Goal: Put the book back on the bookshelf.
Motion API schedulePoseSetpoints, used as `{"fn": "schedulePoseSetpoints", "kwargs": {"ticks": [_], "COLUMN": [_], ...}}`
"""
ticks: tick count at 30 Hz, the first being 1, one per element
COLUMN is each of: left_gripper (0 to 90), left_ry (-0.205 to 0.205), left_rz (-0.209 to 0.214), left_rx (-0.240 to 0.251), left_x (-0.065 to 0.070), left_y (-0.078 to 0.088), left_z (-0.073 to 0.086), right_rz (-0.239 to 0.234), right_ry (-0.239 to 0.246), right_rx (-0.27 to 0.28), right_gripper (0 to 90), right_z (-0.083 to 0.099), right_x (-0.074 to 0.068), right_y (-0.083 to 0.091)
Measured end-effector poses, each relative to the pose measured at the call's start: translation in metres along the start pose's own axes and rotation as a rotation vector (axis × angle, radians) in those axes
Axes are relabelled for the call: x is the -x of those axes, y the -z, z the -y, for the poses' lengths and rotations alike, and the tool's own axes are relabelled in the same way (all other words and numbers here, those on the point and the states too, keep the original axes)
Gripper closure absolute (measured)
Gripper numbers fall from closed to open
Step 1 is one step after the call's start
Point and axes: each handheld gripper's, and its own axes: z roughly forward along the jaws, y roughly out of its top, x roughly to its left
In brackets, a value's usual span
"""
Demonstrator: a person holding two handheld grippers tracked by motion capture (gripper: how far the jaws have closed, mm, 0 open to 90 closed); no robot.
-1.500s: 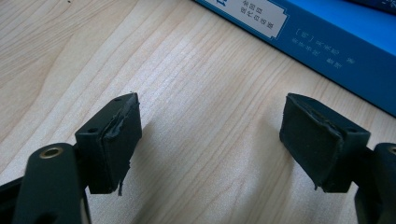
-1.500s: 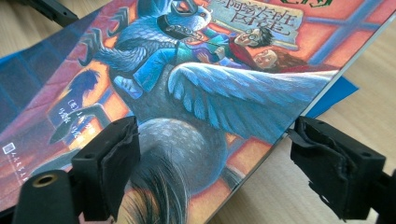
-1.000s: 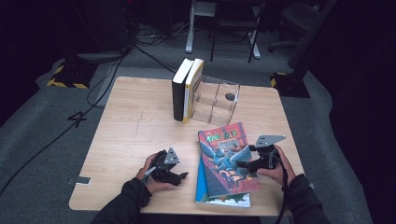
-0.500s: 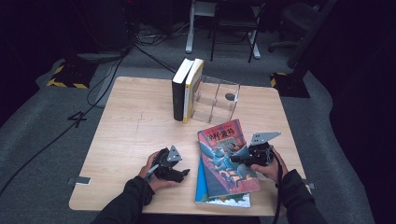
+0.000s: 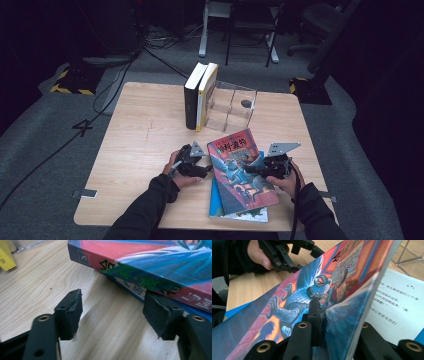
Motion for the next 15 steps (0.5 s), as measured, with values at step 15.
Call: {"fn": "schedulePoseSetpoints", "kwargs": {"ticks": [15], "left_gripper": [59.6], "left_ry": [0.047], "left_rz": [0.041], "left_rx": [0.133], "left_x": [-0.022], "left_y": [0.02], "left_z": [-0.017], "right_rz": [0.007], "right_ry": [0.086], "right_rx": [0.115], "right_gripper": [80.8], "right_z": [-0.014], "right_x": [-0.016], "right_y": [0.01]}}
